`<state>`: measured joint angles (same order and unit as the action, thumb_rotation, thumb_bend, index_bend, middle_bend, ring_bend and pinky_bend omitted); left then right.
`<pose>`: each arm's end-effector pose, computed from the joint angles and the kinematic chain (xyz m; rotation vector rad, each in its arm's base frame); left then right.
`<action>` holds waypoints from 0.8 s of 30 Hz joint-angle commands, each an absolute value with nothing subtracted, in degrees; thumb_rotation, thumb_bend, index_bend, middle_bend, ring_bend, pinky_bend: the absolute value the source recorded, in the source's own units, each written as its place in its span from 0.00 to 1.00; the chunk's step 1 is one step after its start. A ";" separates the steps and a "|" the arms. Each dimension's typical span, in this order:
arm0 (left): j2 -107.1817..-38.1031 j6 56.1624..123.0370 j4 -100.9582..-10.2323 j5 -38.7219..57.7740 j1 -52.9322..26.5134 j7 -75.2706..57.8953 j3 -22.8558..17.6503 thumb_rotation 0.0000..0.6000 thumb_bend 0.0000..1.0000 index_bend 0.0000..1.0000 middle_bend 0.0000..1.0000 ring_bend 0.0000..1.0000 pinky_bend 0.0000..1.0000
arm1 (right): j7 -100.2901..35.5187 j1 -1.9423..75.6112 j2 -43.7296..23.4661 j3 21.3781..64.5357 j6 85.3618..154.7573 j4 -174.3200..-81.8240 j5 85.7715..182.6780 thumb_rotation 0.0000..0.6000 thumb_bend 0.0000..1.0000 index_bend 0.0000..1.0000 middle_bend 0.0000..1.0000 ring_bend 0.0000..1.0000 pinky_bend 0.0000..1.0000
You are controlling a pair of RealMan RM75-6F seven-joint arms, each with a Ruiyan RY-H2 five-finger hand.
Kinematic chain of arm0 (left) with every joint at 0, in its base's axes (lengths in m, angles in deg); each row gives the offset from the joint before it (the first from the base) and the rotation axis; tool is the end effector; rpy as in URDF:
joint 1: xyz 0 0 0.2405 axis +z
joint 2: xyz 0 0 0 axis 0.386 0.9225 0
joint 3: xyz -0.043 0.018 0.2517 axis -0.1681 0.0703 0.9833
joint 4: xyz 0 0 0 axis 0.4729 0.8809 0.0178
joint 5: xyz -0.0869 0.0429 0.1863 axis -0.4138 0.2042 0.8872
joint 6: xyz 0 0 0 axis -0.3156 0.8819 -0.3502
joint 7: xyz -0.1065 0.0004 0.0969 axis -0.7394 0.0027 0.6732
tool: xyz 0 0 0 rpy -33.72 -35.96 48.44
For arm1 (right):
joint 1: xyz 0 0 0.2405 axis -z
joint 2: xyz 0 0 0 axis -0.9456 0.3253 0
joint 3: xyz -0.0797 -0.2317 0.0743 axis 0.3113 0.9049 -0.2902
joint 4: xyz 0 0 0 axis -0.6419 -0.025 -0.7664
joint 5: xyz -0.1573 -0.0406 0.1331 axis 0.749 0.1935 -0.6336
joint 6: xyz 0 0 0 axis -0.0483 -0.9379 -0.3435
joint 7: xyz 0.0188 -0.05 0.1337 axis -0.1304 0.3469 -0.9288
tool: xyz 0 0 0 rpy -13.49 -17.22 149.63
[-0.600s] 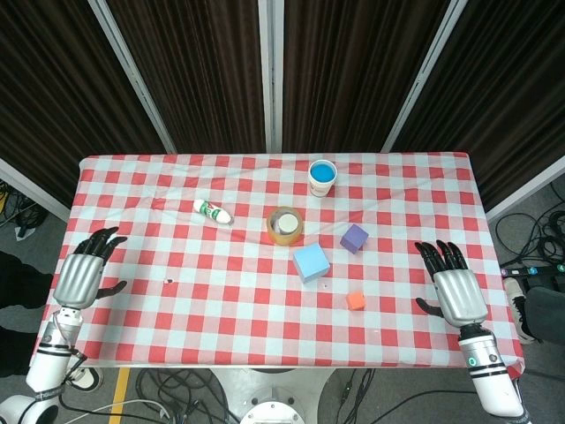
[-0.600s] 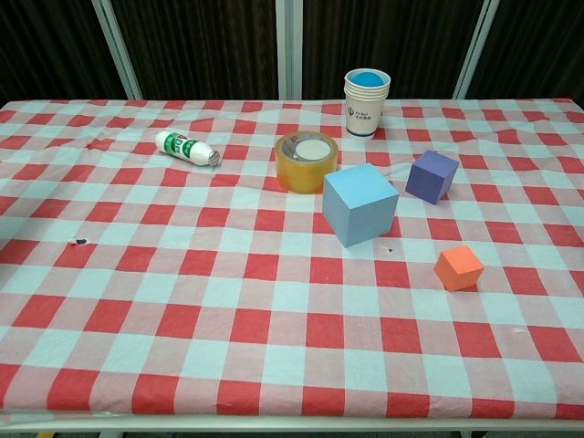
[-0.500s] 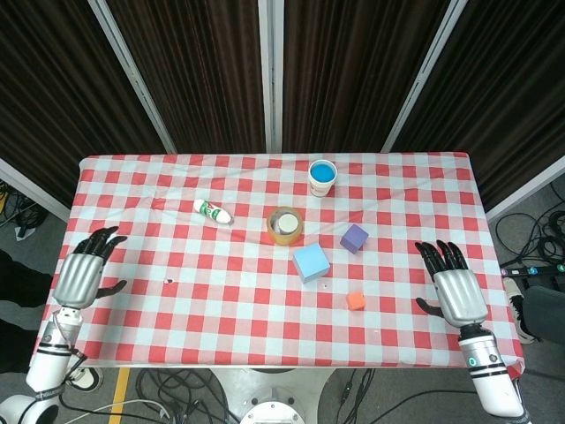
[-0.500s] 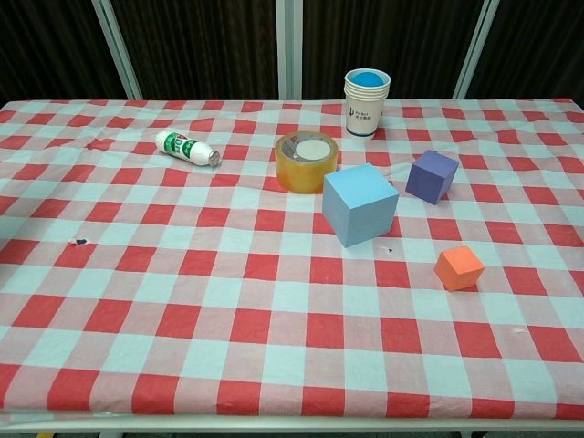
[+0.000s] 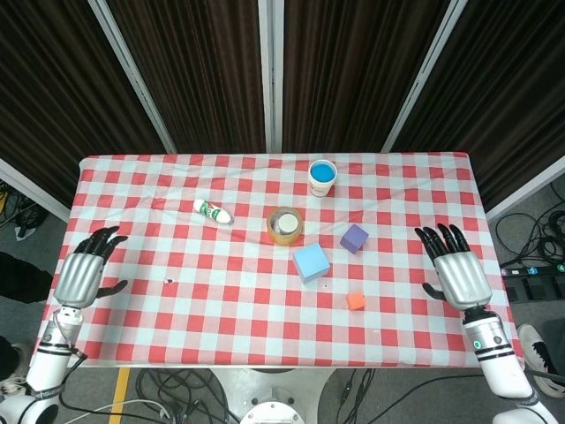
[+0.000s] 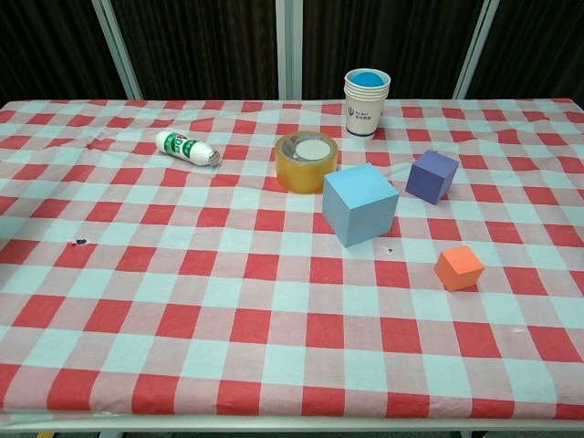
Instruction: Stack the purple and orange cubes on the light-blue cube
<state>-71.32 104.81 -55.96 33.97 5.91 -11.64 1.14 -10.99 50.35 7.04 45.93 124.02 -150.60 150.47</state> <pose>-0.3011 0.2560 0.0793 -1.5064 -0.8484 -1.0140 -0.2493 -0.2688 0.1163 1.6835 -0.7361 0.7655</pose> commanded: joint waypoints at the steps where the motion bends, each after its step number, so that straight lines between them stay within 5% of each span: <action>1: -71.41 104.62 -55.80 34.07 5.72 -11.50 1.17 1.00 0.11 0.28 0.24 0.16 0.29 | -10.43 43.61 10.14 44.90 115.08 -146.32 152.29 1.00 0.06 0.00 0.11 0.00 0.00; 11: -71.62 104.67 -55.63 33.67 5.91 -11.05 1.11 1.00 0.11 0.28 0.24 0.16 0.29 | -14.16 28.90 6.09 45.75 97.83 -131.92 158.55 1.00 0.06 0.00 0.15 0.00 0.00; 24: -71.66 104.48 -54.78 33.02 6.02 -11.70 0.81 1.00 0.11 0.28 0.24 0.16 0.29 | -24.78 19.91 -5.86 51.30 94.44 -116.60 167.55 1.00 0.08 0.00 0.20 0.00 0.00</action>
<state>-71.65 104.47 -54.80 33.03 6.01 -11.69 0.82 -23.49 20.86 -4.48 50.20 94.40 -118.18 166.19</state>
